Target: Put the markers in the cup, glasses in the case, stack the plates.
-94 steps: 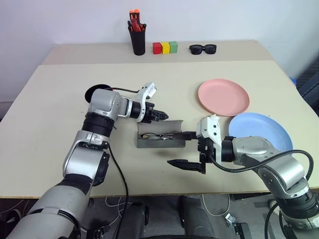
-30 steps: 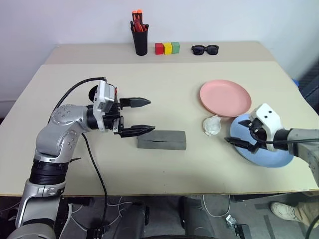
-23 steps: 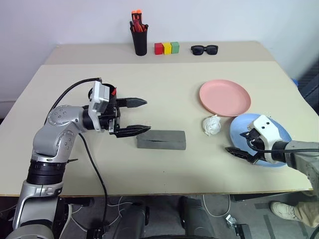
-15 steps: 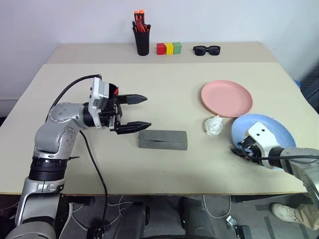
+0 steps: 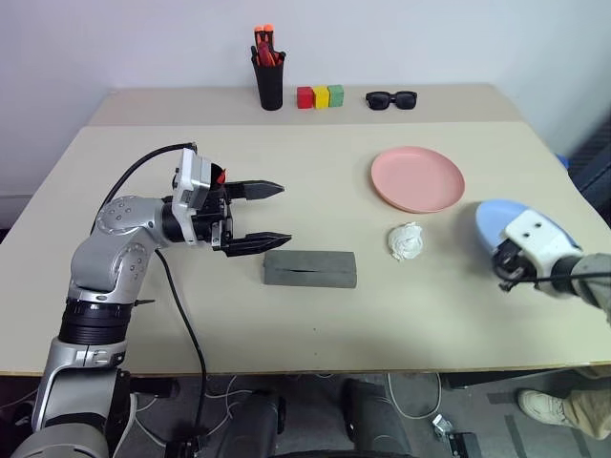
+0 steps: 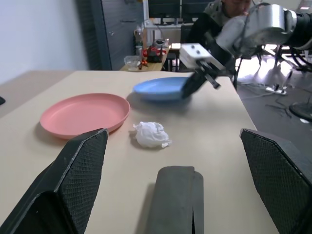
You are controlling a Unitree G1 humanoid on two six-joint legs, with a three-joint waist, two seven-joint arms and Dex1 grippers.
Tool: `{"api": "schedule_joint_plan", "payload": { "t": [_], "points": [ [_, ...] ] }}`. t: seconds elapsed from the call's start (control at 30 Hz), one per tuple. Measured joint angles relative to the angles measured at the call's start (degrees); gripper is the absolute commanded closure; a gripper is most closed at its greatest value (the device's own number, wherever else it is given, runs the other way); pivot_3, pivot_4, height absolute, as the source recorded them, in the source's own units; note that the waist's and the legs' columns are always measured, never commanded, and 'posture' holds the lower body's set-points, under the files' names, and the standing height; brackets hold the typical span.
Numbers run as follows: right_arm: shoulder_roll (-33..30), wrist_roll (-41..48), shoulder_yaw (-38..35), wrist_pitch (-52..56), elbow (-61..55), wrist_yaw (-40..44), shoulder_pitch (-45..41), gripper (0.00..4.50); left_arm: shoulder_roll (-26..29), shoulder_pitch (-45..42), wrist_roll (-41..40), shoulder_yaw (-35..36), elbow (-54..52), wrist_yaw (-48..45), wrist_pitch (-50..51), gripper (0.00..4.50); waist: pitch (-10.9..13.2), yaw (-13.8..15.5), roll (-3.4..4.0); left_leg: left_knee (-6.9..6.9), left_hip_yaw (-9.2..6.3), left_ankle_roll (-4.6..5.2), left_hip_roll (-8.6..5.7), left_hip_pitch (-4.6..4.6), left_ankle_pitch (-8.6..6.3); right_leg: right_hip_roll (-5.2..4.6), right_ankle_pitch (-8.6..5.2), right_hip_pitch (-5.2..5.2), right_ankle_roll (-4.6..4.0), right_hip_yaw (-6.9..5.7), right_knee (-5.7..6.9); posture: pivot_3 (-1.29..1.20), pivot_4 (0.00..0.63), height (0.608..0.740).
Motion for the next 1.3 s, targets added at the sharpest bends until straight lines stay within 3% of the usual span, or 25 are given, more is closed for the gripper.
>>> {"api": "schedule_joint_plan", "payload": {
  "t": [0.13, 0.2, 0.33, 0.47, 0.57, 0.63, 0.8, 1.1, 1.3],
  "points": [
    [4.6, -2.7, 2.4, -9.9, 9.3, -1.4, -16.9, 4.44, -1.2, -0.8, 0.0, -0.1, 0.2, 1.0, -0.1, 0.00, 0.0, -1.0, 0.04, -0.16, 0.10, 0.00, 0.08, 0.08, 0.00, 0.03, 0.01, -0.05, 0.00, 0.02, -0.01, 0.00, 0.150, 0.740],
    [10.5, -4.1, 4.8, -15.4, 15.3, -2.1, -24.0, 4.44, -1.6, -1.5, 0.0, 0.0, 0.4, 1.9, -0.3, 0.00, 0.0, -1.2, 0.00, -0.24, 0.09, -0.01, 0.14, 0.09, 0.00, 0.07, 0.02, -0.05, -0.01, 0.01, -0.11, 0.00, 0.150, 0.740],
    [20.6, -7.4, 11.5, -26.4, 30.7, -2.3, -30.7, 4.44, -1.9, -1.8, 0.0, 0.1, 0.7, 2.6, -0.7, 0.00, 0.0, -0.9, 0.01, -0.55, 0.11, -0.04, 0.09, 0.02, 0.03, 0.03, 0.06, -0.12, -0.02, 0.02, -0.46, 0.00, 0.150, 0.740],
    [26.4, -11.9, 15.3, -38.3, 45.5, -3.4, -35.3, 4.44, -1.3, -1.0, 0.0, 0.4, 0.2, 3.4, -1.1, 0.00, 0.0, -0.7, 0.03, -0.77, 0.14, -0.33, 0.05, -0.32, 0.19, -0.03, 0.07, -0.53, -0.03, 0.03, -0.54, 0.00, 0.150, 0.740],
    [29.0, -11.5, 14.4, -41.9, 53.2, -1.9, -37.3, 3.53, -0.8, 0.5, -0.2, 1.1, -1.7, 4.8, -0.3, 0.00, 0.0, -0.8, 0.02, -0.77, 0.11, -0.40, 0.05, -0.91, 0.22, -0.03, 0.08, -1.12, -0.03, 0.02, -0.54, 0.00, 0.150, 0.740],
    [29.9, -10.8, 14.1, -42.3, 55.3, -0.4, -37.3, 2.62, -0.6, 1.2, -0.2, 1.2, -2.3, 5.4, 0.2, 0.00, 0.0, -0.8, 0.04, -0.80, 0.11, -0.40, 0.05, -0.94, 0.22, -0.03, 0.08, -1.15, -0.03, 0.02, -0.57, 0.00, 0.150, 0.740],
    [29.9, -8.4, 11.1, -39.5, 52.4, 2.4, -37.1, 0.08, -0.3, 1.4, -0.3, 1.7, -4.0, 6.5, 0.3, 0.00, 0.0, -0.8, 0.05, -0.78, 0.12, -0.46, 0.04, -0.87, 0.26, -0.02, 0.11, -1.11, -0.08, 0.02, -0.48, 0.00, 0.150, 0.740],
    [24.7, 4.4, -1.2, -18.0, 28.0, 4.5, -28.1, 0.08, -0.4, 1.6, -0.7, 1.5, -3.6, 6.3, 0.2, 0.00, 0.0, -0.6, 0.05, -0.72, 0.08, -0.28, 0.05, -0.83, 0.17, 0.00, 0.14, -1.06, -0.12, 0.01, -0.37, 0.00, 0.150, 0.740],
    [20.7, 12.3, -3.1, -4.3, 5.7, 7.0, -11.6, 0.08, 0.0, 0.4, -0.7, 1.5, -2.0, 4.3, -0.3, 0.00, 0.0, -0.5, 0.05, -0.69, 0.10, -0.18, 0.06, -0.81, 0.11, 0.00, 0.14, -1.03, -0.11, 0.01, -0.36, 0.00, 0.150, 0.740]
  ]
}}
